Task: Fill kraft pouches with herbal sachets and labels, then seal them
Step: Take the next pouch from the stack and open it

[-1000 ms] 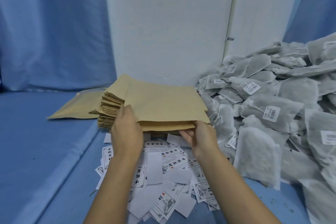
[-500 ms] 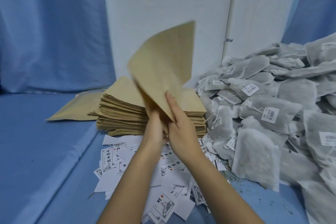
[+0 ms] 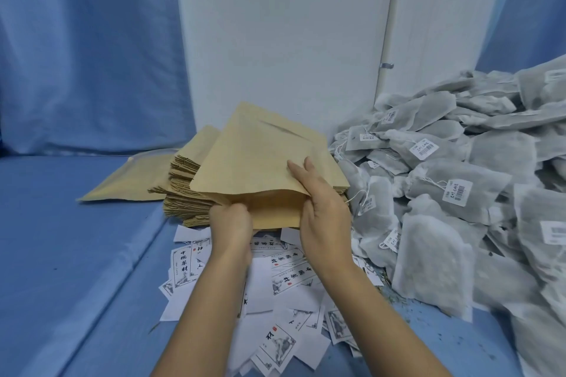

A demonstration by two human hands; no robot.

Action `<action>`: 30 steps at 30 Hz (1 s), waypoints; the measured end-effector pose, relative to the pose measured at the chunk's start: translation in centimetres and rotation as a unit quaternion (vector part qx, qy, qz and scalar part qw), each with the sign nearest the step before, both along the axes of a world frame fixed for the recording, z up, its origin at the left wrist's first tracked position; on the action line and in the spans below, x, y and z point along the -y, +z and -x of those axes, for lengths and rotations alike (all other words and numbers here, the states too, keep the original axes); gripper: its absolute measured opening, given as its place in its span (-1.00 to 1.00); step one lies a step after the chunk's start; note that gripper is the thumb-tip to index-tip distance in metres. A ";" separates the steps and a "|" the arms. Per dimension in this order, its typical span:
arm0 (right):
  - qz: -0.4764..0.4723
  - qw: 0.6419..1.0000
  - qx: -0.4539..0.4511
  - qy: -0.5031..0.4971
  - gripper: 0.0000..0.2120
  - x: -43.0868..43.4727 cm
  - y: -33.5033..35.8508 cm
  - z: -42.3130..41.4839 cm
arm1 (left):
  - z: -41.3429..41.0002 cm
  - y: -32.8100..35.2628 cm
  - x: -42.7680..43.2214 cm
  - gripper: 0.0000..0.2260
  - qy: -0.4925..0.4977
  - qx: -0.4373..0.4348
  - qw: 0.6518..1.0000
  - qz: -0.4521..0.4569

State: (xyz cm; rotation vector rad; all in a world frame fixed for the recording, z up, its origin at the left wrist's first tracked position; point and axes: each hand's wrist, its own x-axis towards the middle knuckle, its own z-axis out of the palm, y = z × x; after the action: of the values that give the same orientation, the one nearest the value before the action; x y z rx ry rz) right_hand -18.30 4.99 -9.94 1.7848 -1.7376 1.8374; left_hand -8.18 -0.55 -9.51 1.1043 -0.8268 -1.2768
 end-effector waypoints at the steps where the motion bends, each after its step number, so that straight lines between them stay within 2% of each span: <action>1: -0.005 1.000 -0.008 -0.007 -0.33 0.0 0.0 0.1 | -0.1 0.0 -0.1 -0.75 -0.006 -0.005 1.000 0.007; 4: -0.032 0.998 0.017 -0.044 -0.45 -0.1 0.2 0.4 | -0.4 0.4 -0.5 -0.79 0.015 0.035 0.998 0.050; 5: -0.041 0.997 0.038 -0.054 -0.48 -0.1 0.2 0.4 | -0.5 0.5 -0.6 -0.73 0.029 0.047 0.995 0.080; 8: -0.052 0.990 0.126 -0.040 -0.56 -0.1 0.6 0.6 | -1.3 0.5 -0.6 -0.17 0.066 0.035 0.969 0.237; 10: -0.055 0.978 0.198 -0.027 -0.62 0.0 0.9 0.6 | -1.5 0.8 -0.7 -0.08 0.066 0.037 0.949 0.306; 12: -0.061 0.965 0.257 -0.012 -0.63 0.2 1.0 0.8 | -1.5 1.0 -0.9 -0.22 0.070 0.043 0.937 0.339; 16: -0.025 0.948 0.316 0.027 -0.58 0.4 0.8 1.3 | -2.0 1.2 -1.0 -0.71 0.085 0.017 0.928 0.363; 18: -0.010 0.947 0.319 0.039 -0.56 0.4 0.8 1.2 | -2.1 1.0 -0.9 -0.79 0.093 0.024 0.927 0.363; 22: 0.004 0.949 0.312 0.035 -0.51 0.6 0.7 1.1 | -2.0 0.7 -0.9 -0.77 0.118 0.053 0.928 0.350; 27: -0.014 0.951 0.308 0.004 -0.47 0.6 0.7 1.6 | -2.2 0.0 0.2 -0.61 0.127 0.084 0.946 0.287; 30: -0.020 0.961 0.276 0.008 -0.50 0.4 0.8 1.2 | -2.0 -0.5 0.5 -0.61 0.136 0.124 0.944 0.274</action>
State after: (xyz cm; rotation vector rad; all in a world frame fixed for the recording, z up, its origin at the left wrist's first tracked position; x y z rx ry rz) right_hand -19.49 4.60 -9.15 1.3738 -1.9249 2.4989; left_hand -6.19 -1.03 -10.00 0.8906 -1.0945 -0.6225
